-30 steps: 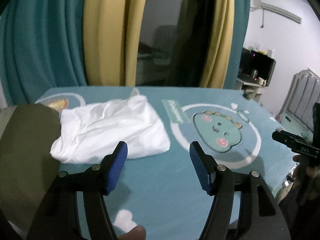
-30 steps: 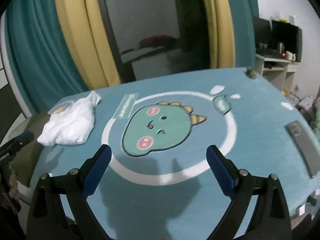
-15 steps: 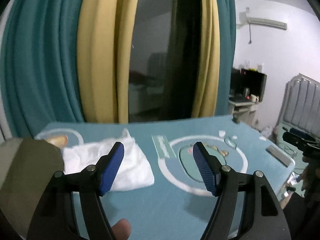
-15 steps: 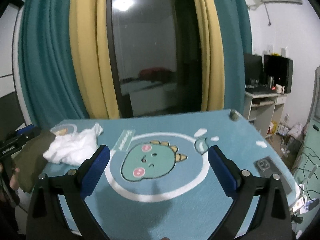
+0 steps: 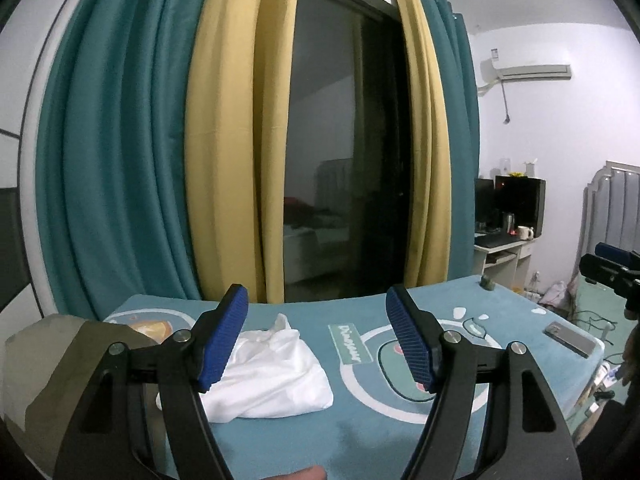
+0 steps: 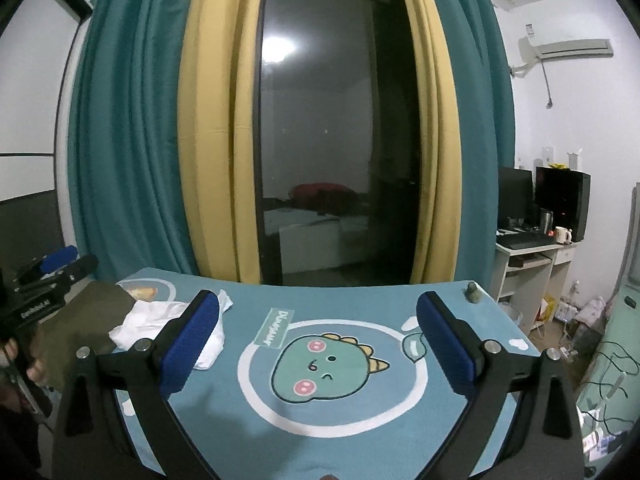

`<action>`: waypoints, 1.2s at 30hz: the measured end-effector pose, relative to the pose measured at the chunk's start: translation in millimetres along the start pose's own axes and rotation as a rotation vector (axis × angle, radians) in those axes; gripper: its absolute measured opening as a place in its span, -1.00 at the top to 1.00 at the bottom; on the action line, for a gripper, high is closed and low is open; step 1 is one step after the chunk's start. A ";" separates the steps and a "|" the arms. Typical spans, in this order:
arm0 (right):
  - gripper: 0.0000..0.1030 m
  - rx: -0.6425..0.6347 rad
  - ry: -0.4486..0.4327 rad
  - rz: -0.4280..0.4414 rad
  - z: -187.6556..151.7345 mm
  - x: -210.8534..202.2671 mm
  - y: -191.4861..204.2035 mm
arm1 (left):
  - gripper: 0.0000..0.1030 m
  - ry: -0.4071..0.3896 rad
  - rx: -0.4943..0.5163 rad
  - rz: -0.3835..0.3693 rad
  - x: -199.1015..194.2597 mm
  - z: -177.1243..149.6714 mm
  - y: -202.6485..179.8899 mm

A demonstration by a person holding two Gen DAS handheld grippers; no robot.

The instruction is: Fold large clothes

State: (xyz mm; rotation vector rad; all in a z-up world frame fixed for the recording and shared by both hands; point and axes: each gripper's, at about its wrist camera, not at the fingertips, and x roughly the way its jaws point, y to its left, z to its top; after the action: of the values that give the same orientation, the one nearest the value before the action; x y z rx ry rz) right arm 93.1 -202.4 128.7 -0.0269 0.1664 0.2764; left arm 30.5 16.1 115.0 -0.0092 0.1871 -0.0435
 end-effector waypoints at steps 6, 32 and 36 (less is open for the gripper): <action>-0.91 -0.012 0.024 0.003 -4.3 9.9 3.9 | -0.45 -0.005 -0.035 -0.003 -1.1 -6.2 11.3; -0.91 0.001 0.120 0.009 -8.5 52.5 -12.1 | -0.45 0.047 -0.088 -0.032 37.8 -12.5 17.5; -0.91 -0.001 0.121 0.009 -7.2 55.2 -13.1 | -0.45 0.049 -0.094 -0.028 40.9 -9.7 18.6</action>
State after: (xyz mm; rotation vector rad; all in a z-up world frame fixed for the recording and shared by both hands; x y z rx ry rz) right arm 147.9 -200.5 112.5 -0.0435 0.2872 0.2836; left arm 69.7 32.8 97.6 -0.1044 0.2374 -0.0633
